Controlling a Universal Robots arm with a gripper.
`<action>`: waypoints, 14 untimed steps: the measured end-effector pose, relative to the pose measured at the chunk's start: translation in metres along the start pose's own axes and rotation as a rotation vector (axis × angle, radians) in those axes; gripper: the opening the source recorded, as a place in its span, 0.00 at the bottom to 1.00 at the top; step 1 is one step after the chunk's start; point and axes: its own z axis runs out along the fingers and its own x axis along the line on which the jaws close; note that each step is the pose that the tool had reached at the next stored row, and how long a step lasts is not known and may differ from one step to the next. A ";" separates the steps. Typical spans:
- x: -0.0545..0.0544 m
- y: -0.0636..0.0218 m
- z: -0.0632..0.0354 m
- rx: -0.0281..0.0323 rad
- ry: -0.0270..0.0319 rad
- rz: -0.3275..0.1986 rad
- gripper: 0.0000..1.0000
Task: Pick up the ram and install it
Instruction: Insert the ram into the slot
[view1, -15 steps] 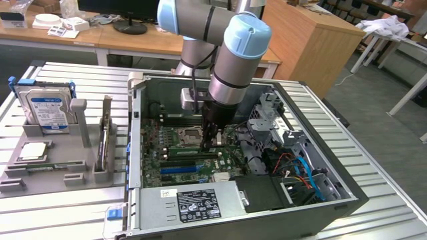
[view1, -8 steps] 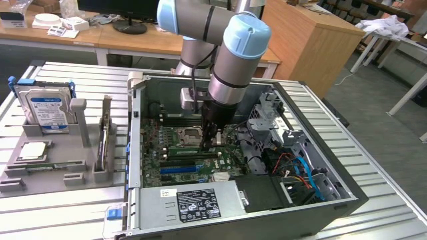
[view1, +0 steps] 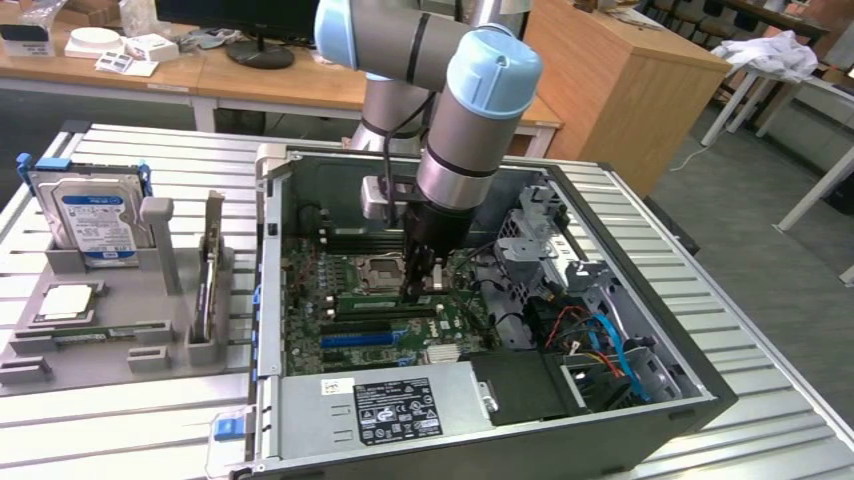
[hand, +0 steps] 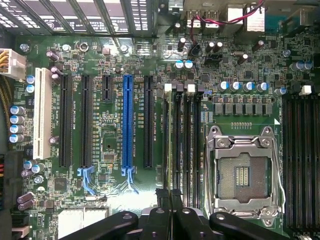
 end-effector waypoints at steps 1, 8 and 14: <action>0.000 0.0000 0.0000 -0.0001 0.0000 0.000 0.12; 0.000 -0.0001 0.0014 0.0001 -0.0003 0.000 0.12; -0.001 -0.0001 0.0017 -0.0001 0.0000 0.000 0.12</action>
